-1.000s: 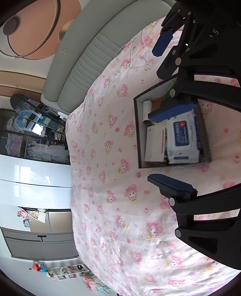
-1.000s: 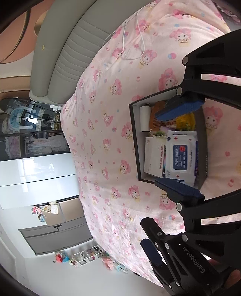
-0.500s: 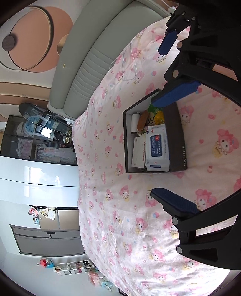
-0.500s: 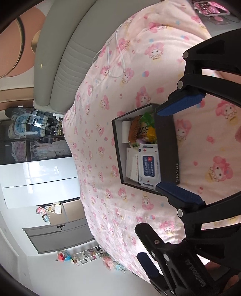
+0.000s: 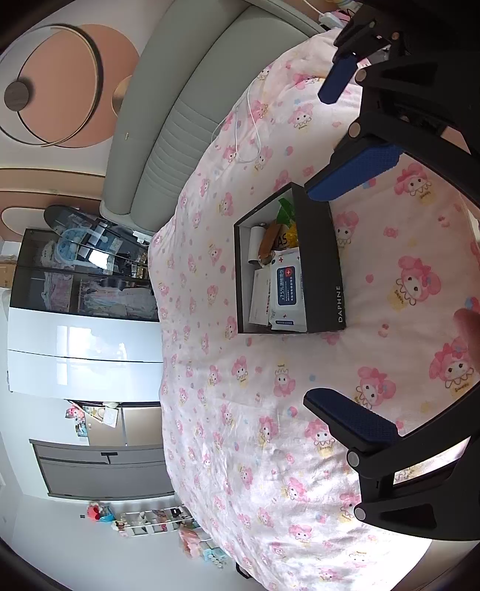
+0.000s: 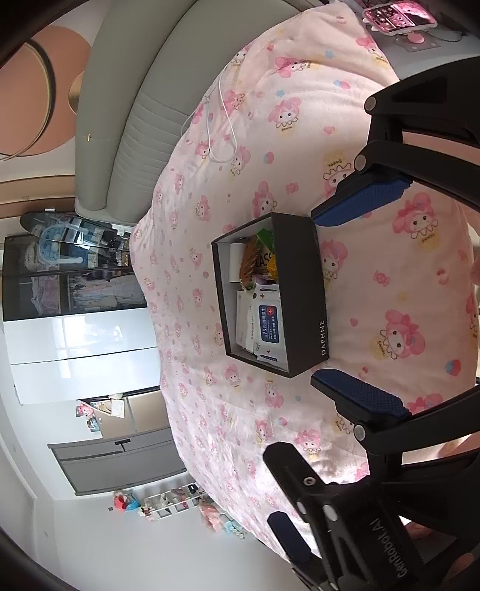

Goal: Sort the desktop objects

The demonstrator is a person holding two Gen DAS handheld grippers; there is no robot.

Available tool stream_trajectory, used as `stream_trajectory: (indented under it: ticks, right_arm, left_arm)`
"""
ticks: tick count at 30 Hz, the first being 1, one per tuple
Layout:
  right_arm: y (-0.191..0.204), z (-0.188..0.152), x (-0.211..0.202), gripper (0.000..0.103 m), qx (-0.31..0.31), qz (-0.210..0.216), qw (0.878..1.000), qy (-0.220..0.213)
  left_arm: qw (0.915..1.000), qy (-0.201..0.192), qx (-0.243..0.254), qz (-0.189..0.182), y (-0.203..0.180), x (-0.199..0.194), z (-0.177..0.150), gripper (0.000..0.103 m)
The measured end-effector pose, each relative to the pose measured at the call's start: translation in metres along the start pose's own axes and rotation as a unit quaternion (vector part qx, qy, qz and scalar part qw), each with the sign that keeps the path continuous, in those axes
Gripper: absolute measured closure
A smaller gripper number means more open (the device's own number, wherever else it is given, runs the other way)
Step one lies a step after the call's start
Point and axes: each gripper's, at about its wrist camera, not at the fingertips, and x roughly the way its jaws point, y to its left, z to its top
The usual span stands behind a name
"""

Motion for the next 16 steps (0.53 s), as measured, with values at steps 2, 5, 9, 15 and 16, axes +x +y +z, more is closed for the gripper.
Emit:
stream_trajectory:
  ticks: [2,5,9,15,16]
  right_arm:
    - [-0.001,0.000,-0.002,0.025,0.001,-0.007,1.000,-0.006]
    - [-0.004,0.000,-0.001,0.025,0.004,-0.019,1.000,-0.010]
    - [-0.005,-0.002,-0.004,0.025,-0.002,-0.041,0.999,-0.021]
    - [-0.007,-0.008,0.001,0.025,0.004,-0.029,1.000,-0.007]
    - [-0.007,-0.009,0.002,0.025,0.005,-0.027,1.000,-0.004]
  left_arm:
    - [1.0000,-0.003,-0.001,0.001,0.002,-0.002,-0.001,0.001]
    - [1.0000,-0.004,-0.003,0.004,0.005,-0.003,-0.002,0.001]
    - [1.0000,-0.004,-0.006,0.003,0.006,-0.003,-0.006,0.001]
    - [1.0000,0.002,-0.004,0.000,0.007,0.001,-0.014,0.001]
    - [1.0000,0.003,-0.004,0.001,0.007,0.001,-0.015,0.001]
